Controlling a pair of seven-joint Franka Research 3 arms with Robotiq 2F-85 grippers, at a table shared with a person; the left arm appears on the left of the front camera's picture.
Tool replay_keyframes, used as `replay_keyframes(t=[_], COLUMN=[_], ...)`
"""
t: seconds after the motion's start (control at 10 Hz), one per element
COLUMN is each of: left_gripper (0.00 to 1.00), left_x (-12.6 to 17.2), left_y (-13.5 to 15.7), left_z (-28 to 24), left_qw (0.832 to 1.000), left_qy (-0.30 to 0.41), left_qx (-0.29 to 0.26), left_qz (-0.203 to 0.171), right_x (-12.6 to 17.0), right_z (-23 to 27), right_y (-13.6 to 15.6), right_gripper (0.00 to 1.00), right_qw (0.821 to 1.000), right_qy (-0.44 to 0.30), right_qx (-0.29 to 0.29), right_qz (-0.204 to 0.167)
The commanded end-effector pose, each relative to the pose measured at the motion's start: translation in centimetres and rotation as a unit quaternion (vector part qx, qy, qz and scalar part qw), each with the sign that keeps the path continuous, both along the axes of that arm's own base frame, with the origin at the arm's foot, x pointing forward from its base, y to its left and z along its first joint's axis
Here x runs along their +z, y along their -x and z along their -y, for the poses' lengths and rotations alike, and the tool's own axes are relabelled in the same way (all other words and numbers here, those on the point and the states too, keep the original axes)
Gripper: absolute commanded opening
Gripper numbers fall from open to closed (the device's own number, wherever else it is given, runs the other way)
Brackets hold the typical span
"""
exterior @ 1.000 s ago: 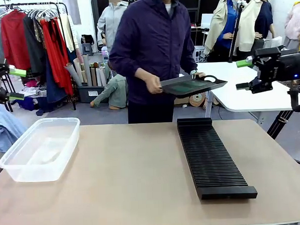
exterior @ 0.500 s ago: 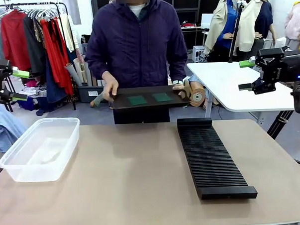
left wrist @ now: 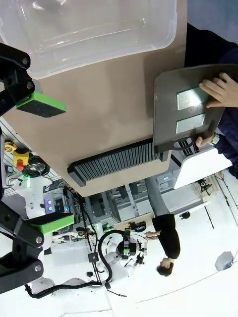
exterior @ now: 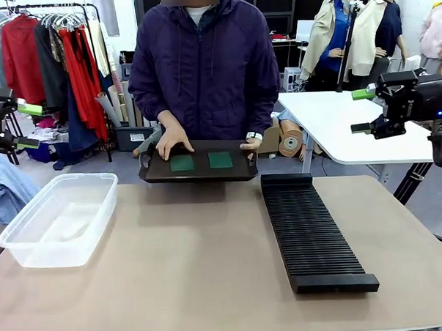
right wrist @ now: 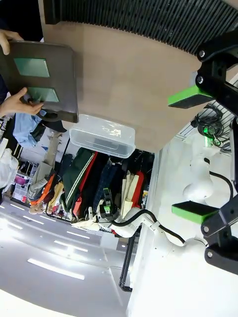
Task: Sort PCBs into racks and boxes based on the side picked up.
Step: Pick up the Blank PCB handed by the Human.
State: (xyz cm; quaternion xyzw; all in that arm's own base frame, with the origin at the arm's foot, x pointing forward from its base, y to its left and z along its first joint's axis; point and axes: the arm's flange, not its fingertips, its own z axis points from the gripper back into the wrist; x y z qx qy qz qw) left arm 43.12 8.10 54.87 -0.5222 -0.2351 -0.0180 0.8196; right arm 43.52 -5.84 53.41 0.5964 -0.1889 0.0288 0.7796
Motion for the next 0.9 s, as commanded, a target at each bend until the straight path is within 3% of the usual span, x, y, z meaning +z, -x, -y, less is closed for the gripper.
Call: replay_keyframes(t=[0.0,0.8], left_gripper=[1.0,1.0], left_x=[0.05,0.05], left_y=[0.02,0.02], left_z=[0.03,0.03], left_qw=[1.0,1.0], left_qy=[0.0,0.0], left_qx=[0.0,0.0], left_qz=[-0.002,-0.002], right_x=[0.32,0.32], right_z=[0.01,0.01], right_y=[-0.08,-0.08], right_gripper=[1.0,1.0], right_qw=[1.0,1.0], right_qy=[-0.002,-0.002], right_qx=[0.003,0.003], right_qz=[0.004,0.004])
